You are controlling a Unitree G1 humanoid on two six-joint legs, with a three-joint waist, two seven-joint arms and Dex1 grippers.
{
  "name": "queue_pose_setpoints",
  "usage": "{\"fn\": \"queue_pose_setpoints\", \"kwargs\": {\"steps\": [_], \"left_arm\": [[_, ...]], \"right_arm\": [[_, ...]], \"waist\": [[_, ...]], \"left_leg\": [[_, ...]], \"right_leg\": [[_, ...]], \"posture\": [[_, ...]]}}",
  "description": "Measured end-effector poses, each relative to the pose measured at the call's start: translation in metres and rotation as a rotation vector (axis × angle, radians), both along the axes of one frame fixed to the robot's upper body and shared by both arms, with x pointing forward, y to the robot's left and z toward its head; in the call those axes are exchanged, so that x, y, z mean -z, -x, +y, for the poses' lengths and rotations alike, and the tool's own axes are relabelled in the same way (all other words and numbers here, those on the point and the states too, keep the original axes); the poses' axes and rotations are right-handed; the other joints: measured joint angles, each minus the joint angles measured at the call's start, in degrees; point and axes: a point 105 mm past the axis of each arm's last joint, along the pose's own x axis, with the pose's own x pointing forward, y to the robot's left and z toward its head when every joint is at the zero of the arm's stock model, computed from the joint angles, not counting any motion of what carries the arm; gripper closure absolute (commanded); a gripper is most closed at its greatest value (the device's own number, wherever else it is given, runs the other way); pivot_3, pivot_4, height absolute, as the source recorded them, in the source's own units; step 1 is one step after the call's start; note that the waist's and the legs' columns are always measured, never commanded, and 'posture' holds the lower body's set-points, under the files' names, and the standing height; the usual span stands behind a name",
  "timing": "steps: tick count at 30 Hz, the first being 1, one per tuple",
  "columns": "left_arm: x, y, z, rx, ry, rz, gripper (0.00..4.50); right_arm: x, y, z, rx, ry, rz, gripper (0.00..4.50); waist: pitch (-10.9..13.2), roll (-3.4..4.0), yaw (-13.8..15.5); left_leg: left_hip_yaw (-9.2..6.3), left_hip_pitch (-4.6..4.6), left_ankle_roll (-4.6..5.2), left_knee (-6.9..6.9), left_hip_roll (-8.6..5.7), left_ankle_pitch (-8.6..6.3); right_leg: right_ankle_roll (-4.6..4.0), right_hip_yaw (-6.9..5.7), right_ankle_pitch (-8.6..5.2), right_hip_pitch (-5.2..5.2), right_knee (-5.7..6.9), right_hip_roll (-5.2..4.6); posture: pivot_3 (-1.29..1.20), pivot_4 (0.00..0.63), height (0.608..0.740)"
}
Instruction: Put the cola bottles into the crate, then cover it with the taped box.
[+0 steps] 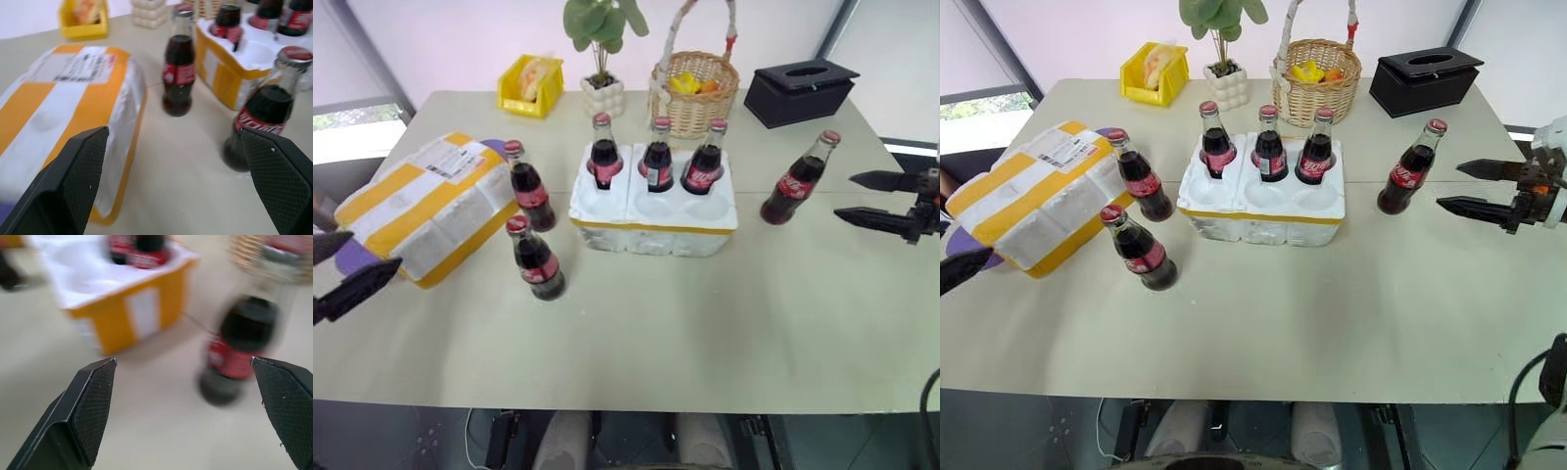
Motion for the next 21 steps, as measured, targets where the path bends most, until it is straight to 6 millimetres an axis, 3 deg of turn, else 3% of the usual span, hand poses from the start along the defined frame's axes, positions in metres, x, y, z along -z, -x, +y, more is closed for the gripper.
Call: {"fn": "queue_pose_setpoints", "kwargs": {"steps": [7, 12, 21], "left_arm": [[0.019, -0.011, -0.034, 0.234, -0.008, 0.114, 0.05], [0.033, -0.025, -0.055, 0.338, -0.011, 0.147, 0.05], [0.06, -0.052, -0.085, 0.42, 0.012, 0.139, 0.05]], "right_arm": [[-0.02, 0.043, 0.064, -0.221, -0.073, 0.028, 0.0], [-0.016, 0.065, 0.105, -0.333, -0.118, 0.059, 0.0], [-0.024, 0.058, 0.113, -0.293, -0.152, 0.024, 0.0]], "waist": [[0.0, 0.02, 0.26], [-0.01, -0.01, 1.35], [-0.01, -0.06, 1.95]], "left_leg": [[0.13, 0.02, 0.0, 0.02, 0.14, -0.01], [0.35, 0.02, -0.01, 0.12, 0.56, -0.01], [0.46, 0.07, 0.01, 0.12, 0.83, 0.0]], "right_leg": [[0.0, 0.15, 0.0, -0.05, -0.01, 0.16], [-0.21, 0.24, 0.13, -0.06, -0.07, 0.51], [-0.34, 0.39, 0.24, -0.12, -0.08, 0.85]], "posture": [[0.0, 0.15, 0.74], [0.0, 0.15, 0.74], [0.0, 0.15, 0.74]]}}
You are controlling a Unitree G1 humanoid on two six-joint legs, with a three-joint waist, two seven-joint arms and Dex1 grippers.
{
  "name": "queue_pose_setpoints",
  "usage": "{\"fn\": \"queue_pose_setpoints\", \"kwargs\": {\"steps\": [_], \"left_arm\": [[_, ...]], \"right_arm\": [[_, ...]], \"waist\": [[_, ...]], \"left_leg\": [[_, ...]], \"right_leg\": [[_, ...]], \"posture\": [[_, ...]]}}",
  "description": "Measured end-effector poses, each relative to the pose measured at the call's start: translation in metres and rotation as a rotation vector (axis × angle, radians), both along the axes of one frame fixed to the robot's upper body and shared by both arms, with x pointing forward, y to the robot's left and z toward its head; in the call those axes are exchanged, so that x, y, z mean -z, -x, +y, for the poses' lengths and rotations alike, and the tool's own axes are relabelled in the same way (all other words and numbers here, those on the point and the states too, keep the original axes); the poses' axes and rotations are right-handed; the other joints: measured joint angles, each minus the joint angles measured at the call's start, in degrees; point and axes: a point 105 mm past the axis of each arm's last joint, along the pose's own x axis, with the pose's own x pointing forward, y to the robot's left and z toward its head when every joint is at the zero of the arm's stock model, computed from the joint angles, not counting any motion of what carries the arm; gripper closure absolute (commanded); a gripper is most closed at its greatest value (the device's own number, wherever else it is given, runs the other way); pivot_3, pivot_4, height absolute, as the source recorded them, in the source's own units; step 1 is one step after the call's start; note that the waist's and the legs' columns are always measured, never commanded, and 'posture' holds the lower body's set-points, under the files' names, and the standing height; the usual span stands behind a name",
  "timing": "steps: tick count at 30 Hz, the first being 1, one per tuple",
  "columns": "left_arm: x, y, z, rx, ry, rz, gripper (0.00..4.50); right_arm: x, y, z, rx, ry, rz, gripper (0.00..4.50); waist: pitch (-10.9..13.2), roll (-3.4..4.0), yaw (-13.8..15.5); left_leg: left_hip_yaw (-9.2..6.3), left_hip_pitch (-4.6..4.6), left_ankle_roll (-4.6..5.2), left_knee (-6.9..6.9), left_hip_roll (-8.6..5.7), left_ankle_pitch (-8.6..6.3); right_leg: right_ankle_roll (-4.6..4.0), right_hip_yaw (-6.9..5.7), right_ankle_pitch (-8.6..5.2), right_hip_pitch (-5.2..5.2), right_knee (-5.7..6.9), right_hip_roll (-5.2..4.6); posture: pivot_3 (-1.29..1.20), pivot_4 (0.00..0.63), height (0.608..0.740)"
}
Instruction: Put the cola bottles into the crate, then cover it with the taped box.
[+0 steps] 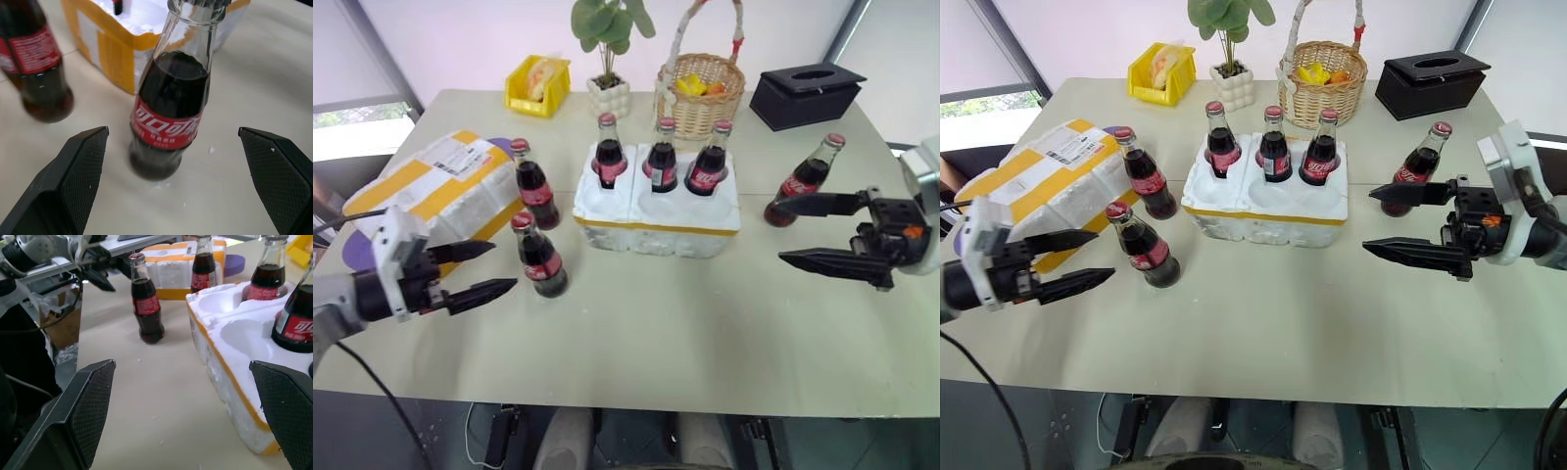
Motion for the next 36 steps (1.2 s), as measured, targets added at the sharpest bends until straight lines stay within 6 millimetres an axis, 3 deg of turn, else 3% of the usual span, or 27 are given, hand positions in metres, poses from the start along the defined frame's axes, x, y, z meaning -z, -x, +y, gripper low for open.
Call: {"fn": "queue_pose_setpoints", "kwargs": {"steps": [8, 21, 26, 36], "left_arm": [[0.023, -0.017, -0.012, 0.011, -0.041, -0.018, 0.05], [0.027, -0.044, -0.042, 0.031, 0.017, -0.067, 0.05], [0.027, -0.047, -0.047, 0.038, 0.045, -0.07, 1.74], [0.022, -0.039, -0.041, 0.057, 0.019, -0.007, 1.75]], "right_arm": [[-0.004, -0.004, 0.003, 0.019, -0.023, -0.01, 0.0], [-0.007, -0.003, 0.009, 0.021, -0.051, -0.011, 0.0], [-0.008, -0.002, 0.012, 0.021, -0.057, -0.012, 0.0], [-0.007, -0.004, 0.012, 0.044, -0.067, -0.006, 0.0]], "waist": [[0.0, -0.03, -0.07], [-0.01, -0.09, -0.14], [-0.01, -0.1, -0.06], [0.01, -0.16, -0.15]], "left_leg": [[0.09, 0.07, 0.01, -0.02, 0.0, 0.0], [0.1, 0.09, 0.01, 0.03, 0.0, 0.01], [0.09, 0.08, 0.02, 0.05, 0.0, 0.01], [0.09, 0.07, 0.01, -0.01, 0.03, 0.01]], "right_leg": [[0.01, 0.11, 0.0, 0.01, 0.01, 0.02], [0.23, 0.14, 0.14, 0.04, 0.01, 0.04], [0.22, 0.15, 0.14, 0.05, 0.01, 0.05], [0.19, 0.17, 0.11, 0.0, -0.01, 0.08]], "posture": [[0.0, 0.15, 0.74], [0.0, 0.15, 0.74], [0.0, 0.15, 0.74], [0.0, 0.15, 0.74]]}}
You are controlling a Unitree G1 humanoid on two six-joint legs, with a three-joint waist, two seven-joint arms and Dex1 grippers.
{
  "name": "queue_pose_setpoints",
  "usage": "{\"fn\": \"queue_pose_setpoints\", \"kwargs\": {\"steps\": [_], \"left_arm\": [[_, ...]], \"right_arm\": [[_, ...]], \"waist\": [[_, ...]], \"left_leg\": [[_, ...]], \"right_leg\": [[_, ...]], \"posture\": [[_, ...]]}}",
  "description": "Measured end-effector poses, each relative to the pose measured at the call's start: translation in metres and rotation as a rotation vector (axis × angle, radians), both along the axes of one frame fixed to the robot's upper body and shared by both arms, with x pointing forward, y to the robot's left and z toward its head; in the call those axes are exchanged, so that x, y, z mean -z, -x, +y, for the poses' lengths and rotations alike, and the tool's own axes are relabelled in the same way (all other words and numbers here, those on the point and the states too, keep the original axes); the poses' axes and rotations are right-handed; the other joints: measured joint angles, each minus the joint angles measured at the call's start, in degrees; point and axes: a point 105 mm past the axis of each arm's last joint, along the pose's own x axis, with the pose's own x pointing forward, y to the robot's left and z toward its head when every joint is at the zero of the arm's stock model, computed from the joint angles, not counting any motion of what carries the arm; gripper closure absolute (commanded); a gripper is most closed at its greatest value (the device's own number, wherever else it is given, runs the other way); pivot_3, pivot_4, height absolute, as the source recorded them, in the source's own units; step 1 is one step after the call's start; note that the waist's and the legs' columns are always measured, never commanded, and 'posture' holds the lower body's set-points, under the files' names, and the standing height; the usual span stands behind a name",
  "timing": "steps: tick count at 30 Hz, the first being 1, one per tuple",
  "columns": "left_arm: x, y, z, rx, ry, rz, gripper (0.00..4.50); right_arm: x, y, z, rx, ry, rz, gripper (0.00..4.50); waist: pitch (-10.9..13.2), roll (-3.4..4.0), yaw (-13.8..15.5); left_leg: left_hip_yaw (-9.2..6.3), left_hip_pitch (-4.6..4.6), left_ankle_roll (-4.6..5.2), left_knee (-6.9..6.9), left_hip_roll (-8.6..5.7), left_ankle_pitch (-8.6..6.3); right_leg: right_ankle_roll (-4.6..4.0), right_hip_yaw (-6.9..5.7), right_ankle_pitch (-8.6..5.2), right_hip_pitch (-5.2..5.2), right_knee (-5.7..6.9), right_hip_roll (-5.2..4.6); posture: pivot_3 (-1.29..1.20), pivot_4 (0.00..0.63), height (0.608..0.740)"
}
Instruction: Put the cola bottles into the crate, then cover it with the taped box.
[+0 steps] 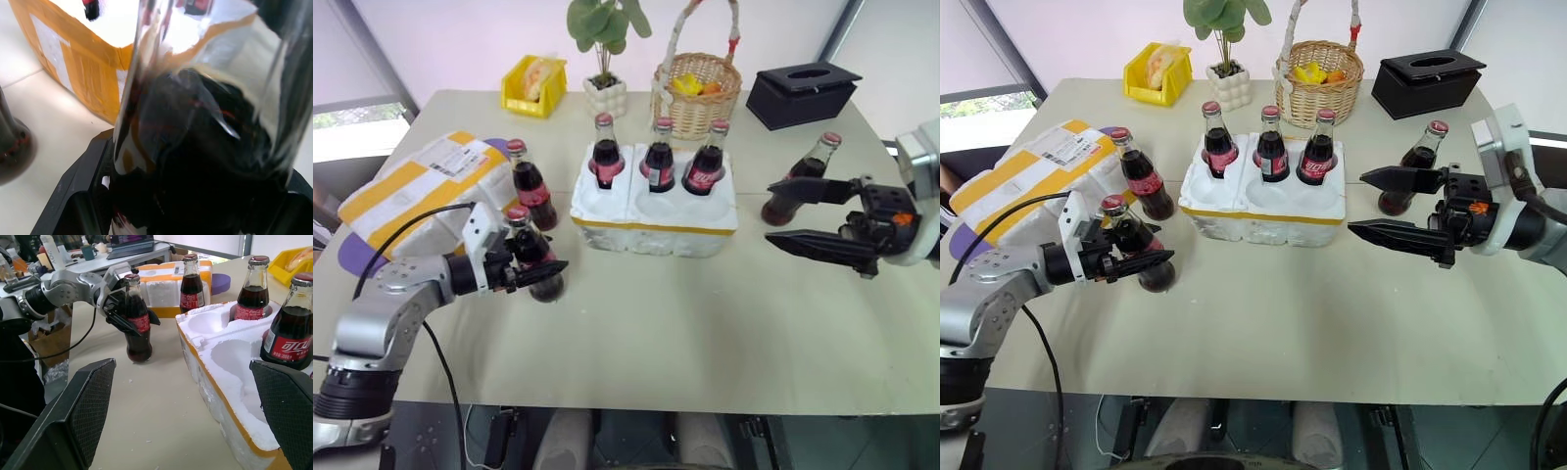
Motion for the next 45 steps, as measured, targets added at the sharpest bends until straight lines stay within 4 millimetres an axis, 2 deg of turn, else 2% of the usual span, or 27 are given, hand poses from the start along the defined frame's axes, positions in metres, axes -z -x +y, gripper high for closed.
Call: {"fn": "queue_pose_setpoints", "kwargs": {"steps": [4, 6, 11, 14, 18, 21, 25, 28, 37, 45], "left_arm": [[-0.018, 0.004, -0.003, 0.054, -0.006, 0.016, 1.75], [-0.041, 0.001, -0.007, 0.074, 0.007, -0.032, 1.75], [-0.114, -0.014, -0.027, 0.115, 0.07, -0.213, 1.75], [-0.127, -0.024, -0.039, 0.133, 0.096, -0.231, 1.75], [-0.128, -0.04, -0.062, 0.163, 0.082, -0.229, 1.75], [-0.123, -0.05, -0.066, 0.152, 0.045, -0.241, 1.75], [-0.115, -0.077, -0.075, 0.104, 0.037, -0.263, 1.75], [-0.115, -0.085, -0.083, 0.104, 0.061, -0.274, 1.75], [-0.108, -0.091, -0.109, 0.156, 0.119, -0.25, 1.75], [-0.103, -0.087, -0.102, 0.167, 0.073, -0.256, 1.75]], "right_arm": [[0.001, 0.0, 0.0, 0.005, -0.001, 0.002, 0.0], [0.001, 0.0, 0.0, 0.005, -0.001, 0.001, 0.0], [0.002, 0.003, 0.002, 0.002, -0.007, 0.003, 0.0], [0.003, 0.004, 0.003, 0.008, -0.013, 0.007, 0.0], [0.003, 0.004, 0.004, 0.019, -0.026, 0.009, 0.0], [0.003, 0.005, 0.005, 0.02, -0.028, 0.01, 0.0], [0.003, 0.006, 0.003, 0.047, -0.041, 0.008, 0.0], [0.002, 0.007, 0.004, 0.05, -0.046, 0.006, 0.0], [0.001, 0.013, 0.005, 0.053, -0.056, 0.003, 0.0], [0.001, 0.013, 0.004, 0.067, -0.06, 0.003, 0.0]], "waist": [[0.06, -0.11, 0.21], [0.11, -0.2, 0.48], [0.15, -0.27, 1.05], [0.15, -0.27, 1.23], [0.17, -0.31, 1.26], [0.18, -0.31, 0.81], [0.19, -0.33, 1.36], [0.19, -0.33, 1.37], [0.22, -0.36, 1.31], [0.22, -0.36, 1.25]], "left_leg": [[-0.03, -0.06, 0.0, 0.06, 0.0, 0.0], [-0.05, -0.1, 0.0, 0.13, 0.0, 0.0], [-0.03, -0.23, 0.0, 0.3, -0.01, 0.0], [-0.04, -0.23, 0.0, 0.29, 0.0, 0.0], [-0.05, -0.25, 0.0, 0.34, 0.0, 0.0], [-0.05, -0.25, 0.0, 0.32, 0.02, 0.0], [-0.06, -0.33, 0.01, 0.39, 0.02, 0.0], [-0.06, -0.43, 0.04, 0.52, 0.02, -0.02], [-0.06, -0.51, 0.06, 0.74, 0.02, -0.03], [-0.06, -0.5, 0.06, 0.75, 0.02, -0.03]], "right_leg": [[-0.11, -0.01, -0.06, 0.0, 0.0, 0.01], [-0.1, -0.02, -0.05, 0.01, 0.0, 0.02], [0.18, 0.0, 0.11, 0.02, -0.04, 0.06], [0.21, 0.0, 0.12, 0.01, -0.02, 0.08], [0.21, 0.0, 0.13, 0.01, 0.0, 0.11], [0.21, 0.01, 0.12, -0.01, -0.01, 0.11], [0.21, 0.01, 0.13, -0.03, 0.0, 0.13], [0.27, 0.01, 0.16, -0.05, -0.03, 0.13], [0.39, 0.01, 0.27, -0.04, -0.02, 0.13], [0.37, 0.02, 0.29, -0.04, 0.0, 0.13]], "posture": [[0.0, 0.15, 0.74], [0.0, 0.15, 0.74], [0.0, 0.15, 0.74], [0.0, 0.15, 0.74], [0.0, 0.15, 0.74], [0.0, 0.15, 0.74], [0.0, 0.15, 0.74], [0.0, 0.15, 0.74], [0.0, 0.15, 0.74], [0.0, 0.15, 0.74]]}}
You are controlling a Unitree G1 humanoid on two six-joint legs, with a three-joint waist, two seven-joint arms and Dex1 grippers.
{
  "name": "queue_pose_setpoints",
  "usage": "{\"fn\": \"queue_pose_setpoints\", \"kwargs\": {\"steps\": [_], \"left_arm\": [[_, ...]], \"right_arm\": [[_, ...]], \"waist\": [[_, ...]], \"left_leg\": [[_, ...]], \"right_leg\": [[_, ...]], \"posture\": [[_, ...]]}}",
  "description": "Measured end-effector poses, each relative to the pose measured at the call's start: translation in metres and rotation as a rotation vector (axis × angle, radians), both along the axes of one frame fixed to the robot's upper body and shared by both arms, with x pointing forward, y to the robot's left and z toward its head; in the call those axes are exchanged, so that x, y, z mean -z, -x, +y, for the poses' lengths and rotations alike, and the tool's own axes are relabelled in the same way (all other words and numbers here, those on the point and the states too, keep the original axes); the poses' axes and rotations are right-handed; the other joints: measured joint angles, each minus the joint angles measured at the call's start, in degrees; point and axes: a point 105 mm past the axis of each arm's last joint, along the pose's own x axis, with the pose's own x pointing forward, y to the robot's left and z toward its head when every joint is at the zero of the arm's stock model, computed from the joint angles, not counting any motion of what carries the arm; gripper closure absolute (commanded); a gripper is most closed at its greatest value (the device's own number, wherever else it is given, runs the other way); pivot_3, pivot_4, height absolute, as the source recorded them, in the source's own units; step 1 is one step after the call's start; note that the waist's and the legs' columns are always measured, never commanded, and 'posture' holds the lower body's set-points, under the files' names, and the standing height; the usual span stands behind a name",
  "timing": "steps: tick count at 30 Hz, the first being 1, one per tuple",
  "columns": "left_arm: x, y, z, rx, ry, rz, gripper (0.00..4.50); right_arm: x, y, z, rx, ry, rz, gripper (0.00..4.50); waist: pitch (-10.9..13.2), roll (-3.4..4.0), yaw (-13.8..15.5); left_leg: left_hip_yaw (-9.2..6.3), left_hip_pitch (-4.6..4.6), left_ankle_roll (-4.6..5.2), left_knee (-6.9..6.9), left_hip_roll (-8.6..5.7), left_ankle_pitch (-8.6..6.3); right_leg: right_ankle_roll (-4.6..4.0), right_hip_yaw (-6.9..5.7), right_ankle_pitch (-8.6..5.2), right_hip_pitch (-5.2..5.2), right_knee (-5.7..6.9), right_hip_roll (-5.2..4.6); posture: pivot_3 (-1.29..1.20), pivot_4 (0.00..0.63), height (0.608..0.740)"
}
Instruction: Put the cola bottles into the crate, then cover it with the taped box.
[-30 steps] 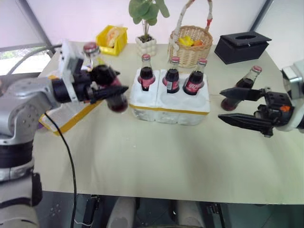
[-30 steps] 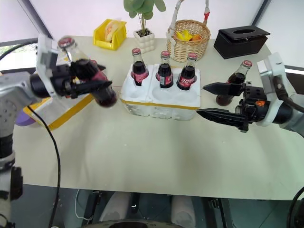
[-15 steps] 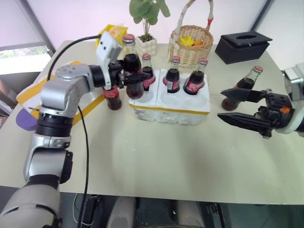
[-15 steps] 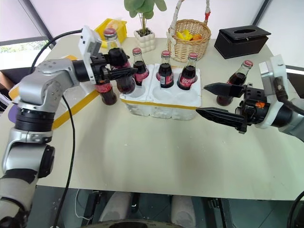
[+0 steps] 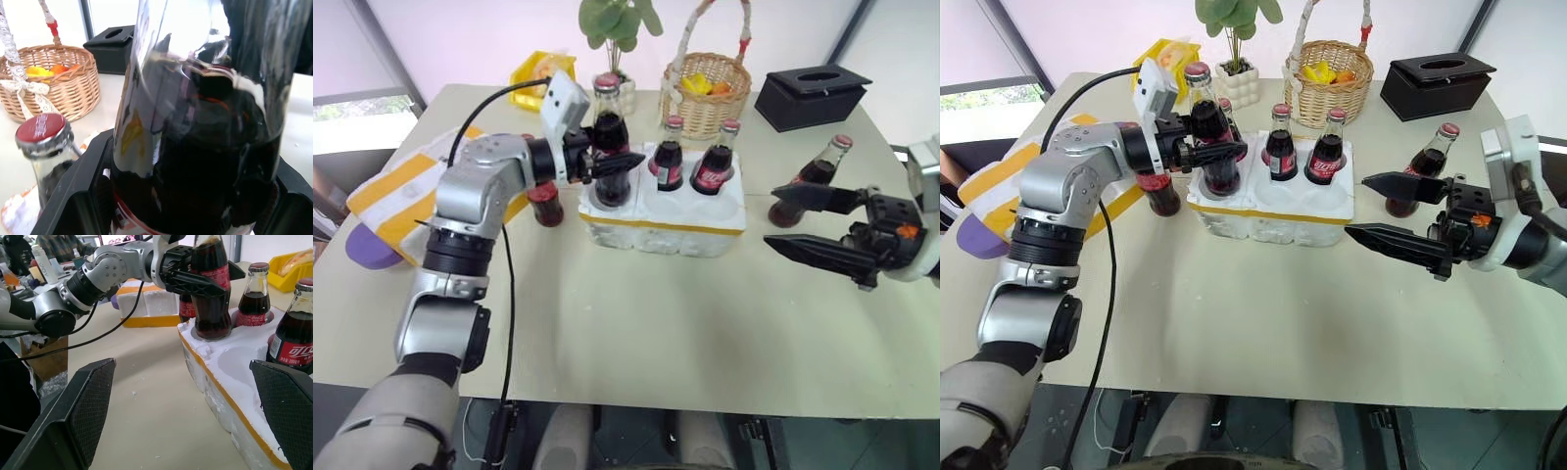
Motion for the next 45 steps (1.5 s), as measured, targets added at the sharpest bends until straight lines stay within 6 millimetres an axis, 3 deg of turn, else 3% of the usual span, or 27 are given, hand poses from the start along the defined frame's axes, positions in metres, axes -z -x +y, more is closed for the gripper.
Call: {"fn": "queue_pose_setpoints", "kwargs": {"steps": [9, 18, 23, 25, 27, 33, 39, 45], "left_arm": [[0.009, 0.003, 0.0, -0.002, -0.023, 0.0, 1.75], [0.051, -0.013, -0.003, -0.09, -0.05, 0.06, 1.75], [0.058, -0.016, -0.002, -0.114, -0.073, 0.029, 1.75], [0.059, -0.017, -0.004, -0.118, -0.078, 0.018, 0.72], [0.058, -0.017, -0.004, -0.125, -0.078, 0.01, 0.02], [0.057, -0.012, -0.001, -0.127, -0.078, 0.003, 0.02], [0.051, 0.006, 0.013, -0.129, -0.074, 0.02, 0.02], [0.007, 0.044, 0.038, -0.125, -0.031, -0.051, 0.02]], "right_arm": [[-0.003, -0.002, -0.002, 0.002, -0.01, -0.004, 0.0], [-0.004, -0.002, -0.001, -0.003, 0.002, -0.008, 0.0], [-0.005, -0.001, -0.002, 0.0, 0.006, -0.008, 0.0], [-0.005, -0.001, -0.002, 0.0, 0.006, -0.009, 0.0], [-0.005, -0.001, -0.002, 0.0, 0.006, -0.009, 0.0], [-0.005, -0.001, -0.002, 0.0, 0.005, -0.01, 0.0], [-0.007, -0.001, -0.001, -0.004, 0.005, -0.019, 0.0], [-0.008, -0.003, -0.002, -0.015, -0.002, -0.017, 0.0]], "waist": [[0.0, 0.0, 0.11], [0.0, 0.0, 0.06], [0.0, 0.01, 0.02], [-0.01, 0.01, 0.05], [-0.02, 0.01, 0.05], [-0.02, 0.02, -0.02], [-0.02, 0.02, -0.1], [-0.02, 0.02, 0.0]], "left_leg": [[0.0, 0.0, 0.0, 0.0, 0.0, 0.0], [0.0, 0.0, 0.0, 0.0, 0.0, 0.0], [0.0, 0.04, 0.0, 0.01, 0.0, 0.0], [0.0, 0.06, 0.0, 0.03, 0.0, 0.0], [0.0, 0.09, 0.0, 0.06, 0.01, 0.0], [0.0, 0.08, 0.0, 0.06, 0.01, 0.0], [-0.01, 0.06, 0.0, 0.05, 0.02, 0.0], [-0.01, 0.06, -0.01, 0.05, 0.03, -0.01]], "right_leg": [[0.0, 0.0, 0.0, 0.0, -0.01, 0.0], [0.0, 0.0, 0.0, 0.0, -0.01, 0.0], [-0.01, 0.0, 0.01, 0.03, 0.0, 0.0], [-0.03, 0.0, 0.03, 0.05, 0.01, 0.0], [-0.03, 0.0, 0.05, 0.1, 0.0, 0.0], [-0.02, 0.01, 0.07, 0.08, -0.01, 0.0], [-0.02, 0.01, 0.07, 0.06, -0.01, 0.0], [-0.2, 0.01, -0.03, 0.07, -0.03, 0.0]], "posture": [[0.0, 0.15, 0.74], [0.0, 0.15, 0.74], [0.0, 0.15, 0.74], [0.0, 0.15, 0.74], [0.0, 0.15, 0.74], [0.0, 0.15, 0.74], [0.0, 0.15, 0.74], [0.0, 0.15, 0.74]]}}
